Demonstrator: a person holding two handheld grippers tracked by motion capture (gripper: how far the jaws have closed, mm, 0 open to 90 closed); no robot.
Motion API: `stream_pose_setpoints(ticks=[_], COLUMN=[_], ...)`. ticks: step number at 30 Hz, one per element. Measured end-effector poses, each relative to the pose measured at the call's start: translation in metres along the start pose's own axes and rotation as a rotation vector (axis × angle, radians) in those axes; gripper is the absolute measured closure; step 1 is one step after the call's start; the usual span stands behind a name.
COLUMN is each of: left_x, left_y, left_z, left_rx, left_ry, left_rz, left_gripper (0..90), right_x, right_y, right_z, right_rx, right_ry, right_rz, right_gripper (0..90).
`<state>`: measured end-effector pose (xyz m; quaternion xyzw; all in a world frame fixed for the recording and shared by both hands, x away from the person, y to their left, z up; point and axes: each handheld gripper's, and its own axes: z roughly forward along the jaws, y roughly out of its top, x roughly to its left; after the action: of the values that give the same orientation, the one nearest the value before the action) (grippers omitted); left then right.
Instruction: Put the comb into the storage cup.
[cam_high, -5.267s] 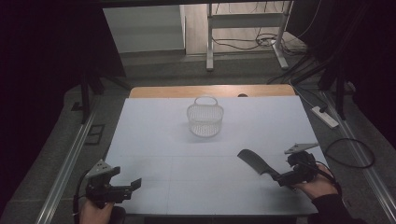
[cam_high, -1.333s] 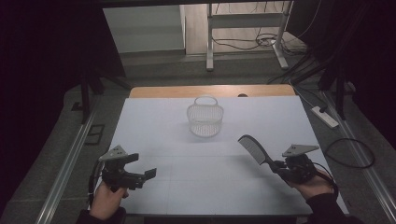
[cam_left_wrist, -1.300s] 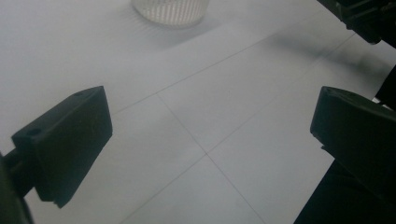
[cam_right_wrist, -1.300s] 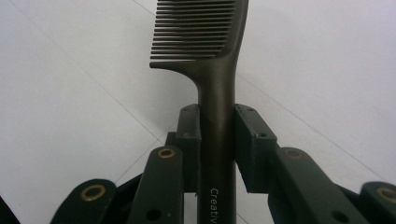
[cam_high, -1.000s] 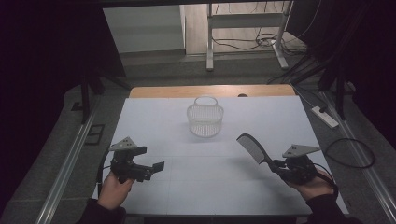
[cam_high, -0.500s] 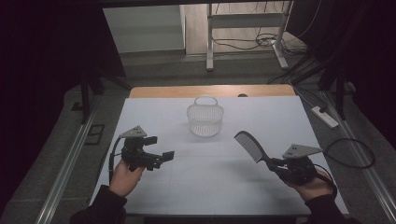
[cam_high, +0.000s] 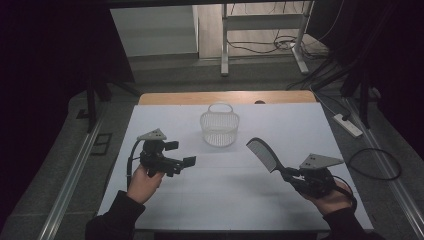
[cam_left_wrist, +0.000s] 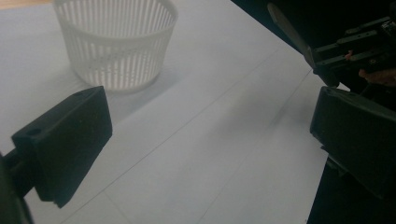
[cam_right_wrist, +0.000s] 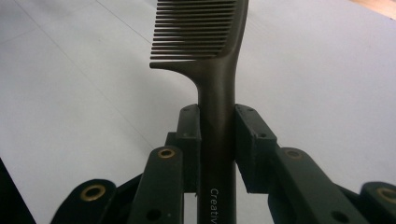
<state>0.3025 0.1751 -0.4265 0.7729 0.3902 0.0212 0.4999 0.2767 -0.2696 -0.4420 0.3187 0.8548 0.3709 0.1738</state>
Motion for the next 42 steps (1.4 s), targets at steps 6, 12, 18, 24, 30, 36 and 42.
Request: stream_pose_setpoints(ticks=[6,12,18,24,30,36,42], left_x=[-0.004,-0.007,-0.01,-0.014,-0.015,-0.015,-0.015], left_y=[0.008,0.016,0.022,0.025,0.024,0.025,0.026], left_z=[0.01,0.02,0.028,0.037,0.044,0.046,0.049], left_rx=[0.006,0.008,0.011,0.027,0.038,0.032,0.034], left_ry=[-0.024,-0.071,-0.092,-0.13,-0.146,-0.181,-0.212], left_rz=[0.011,0.007,0.016,0.033,0.014,-0.017,-0.041], left_gripper=[0.0,0.0,0.0,0.0,0.0,0.0,0.0], right_x=[0.004,0.007,0.011,0.016,0.024,0.031,0.041], right_y=[0.003,0.005,0.007,0.01,0.013,0.014,0.017], right_z=[0.002,0.004,0.006,0.009,0.011,0.014,0.017], right_rx=[-0.009,-0.016,-0.021,-0.03,-0.04,-0.049,-0.058], right_ry=[0.002,-0.003,0.002,0.012,0.019,0.033,0.048], right_rz=[-0.013,-0.018,-0.028,-0.056,-0.078,-0.099,-0.128], right_gripper=[71.9,71.9,71.9,72.0,72.0,71.9,71.9])
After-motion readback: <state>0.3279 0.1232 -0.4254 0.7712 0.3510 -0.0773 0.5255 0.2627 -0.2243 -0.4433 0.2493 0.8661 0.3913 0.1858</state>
